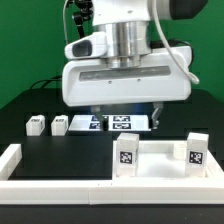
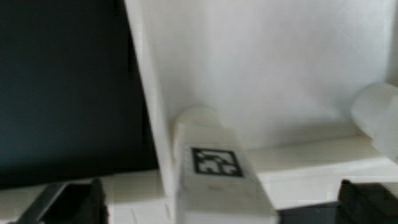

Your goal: Assemble square table

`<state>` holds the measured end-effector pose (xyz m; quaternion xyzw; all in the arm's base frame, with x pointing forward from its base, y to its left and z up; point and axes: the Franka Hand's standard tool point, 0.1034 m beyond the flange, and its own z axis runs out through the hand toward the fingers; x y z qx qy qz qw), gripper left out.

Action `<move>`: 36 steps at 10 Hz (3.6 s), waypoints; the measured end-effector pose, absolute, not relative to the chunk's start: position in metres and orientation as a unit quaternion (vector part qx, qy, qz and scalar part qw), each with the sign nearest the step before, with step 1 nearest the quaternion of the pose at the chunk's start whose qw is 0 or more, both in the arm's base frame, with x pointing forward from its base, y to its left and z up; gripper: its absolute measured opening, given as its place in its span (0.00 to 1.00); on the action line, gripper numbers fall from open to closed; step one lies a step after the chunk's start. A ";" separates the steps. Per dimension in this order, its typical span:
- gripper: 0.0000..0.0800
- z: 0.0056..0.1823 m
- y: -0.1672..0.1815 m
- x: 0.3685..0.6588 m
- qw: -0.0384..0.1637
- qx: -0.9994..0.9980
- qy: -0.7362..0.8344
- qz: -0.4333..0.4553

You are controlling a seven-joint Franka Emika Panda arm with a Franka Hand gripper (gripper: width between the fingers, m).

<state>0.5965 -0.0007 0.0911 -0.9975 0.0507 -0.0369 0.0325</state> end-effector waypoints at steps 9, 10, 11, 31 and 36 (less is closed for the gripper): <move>0.65 0.012 -0.013 0.565 -0.008 -0.998 0.056 -0.029; 0.48 0.012 -0.013 0.565 -0.008 -0.998 0.056 -0.028; 0.48 0.012 -0.014 0.565 -0.008 -0.998 0.056 -0.028; 0.08 0.019 -0.057 0.562 -0.066 -0.962 -0.255 -0.070; 0.09 0.025 -0.060 0.572 -0.101 -0.892 -0.436 -0.072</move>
Offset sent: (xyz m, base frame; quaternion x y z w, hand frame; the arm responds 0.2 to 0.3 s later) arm -0.0058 -0.0086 -0.0407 0.0096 0.0158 -0.0029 0.9998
